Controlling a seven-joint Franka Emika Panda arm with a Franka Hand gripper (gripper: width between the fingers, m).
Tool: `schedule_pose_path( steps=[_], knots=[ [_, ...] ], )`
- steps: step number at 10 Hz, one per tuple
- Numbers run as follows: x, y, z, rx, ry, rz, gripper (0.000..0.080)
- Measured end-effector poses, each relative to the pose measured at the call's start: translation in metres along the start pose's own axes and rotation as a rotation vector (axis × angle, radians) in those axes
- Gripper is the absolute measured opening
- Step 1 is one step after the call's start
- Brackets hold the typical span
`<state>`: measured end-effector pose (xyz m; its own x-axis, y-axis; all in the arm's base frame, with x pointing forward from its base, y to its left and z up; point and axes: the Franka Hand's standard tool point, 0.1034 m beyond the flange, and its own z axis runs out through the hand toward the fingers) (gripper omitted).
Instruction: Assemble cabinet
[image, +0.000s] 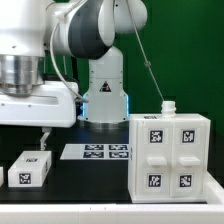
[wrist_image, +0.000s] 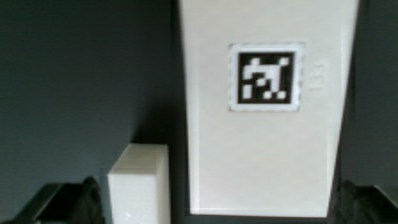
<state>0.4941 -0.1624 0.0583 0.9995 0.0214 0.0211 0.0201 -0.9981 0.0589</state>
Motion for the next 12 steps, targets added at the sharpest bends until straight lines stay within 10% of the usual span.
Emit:
schedule_pose_path(
  steps=[12],
  knots=[
    [-0.034,-0.014,0.03,0.021,-0.071,-0.053,0.0649]
  ],
)
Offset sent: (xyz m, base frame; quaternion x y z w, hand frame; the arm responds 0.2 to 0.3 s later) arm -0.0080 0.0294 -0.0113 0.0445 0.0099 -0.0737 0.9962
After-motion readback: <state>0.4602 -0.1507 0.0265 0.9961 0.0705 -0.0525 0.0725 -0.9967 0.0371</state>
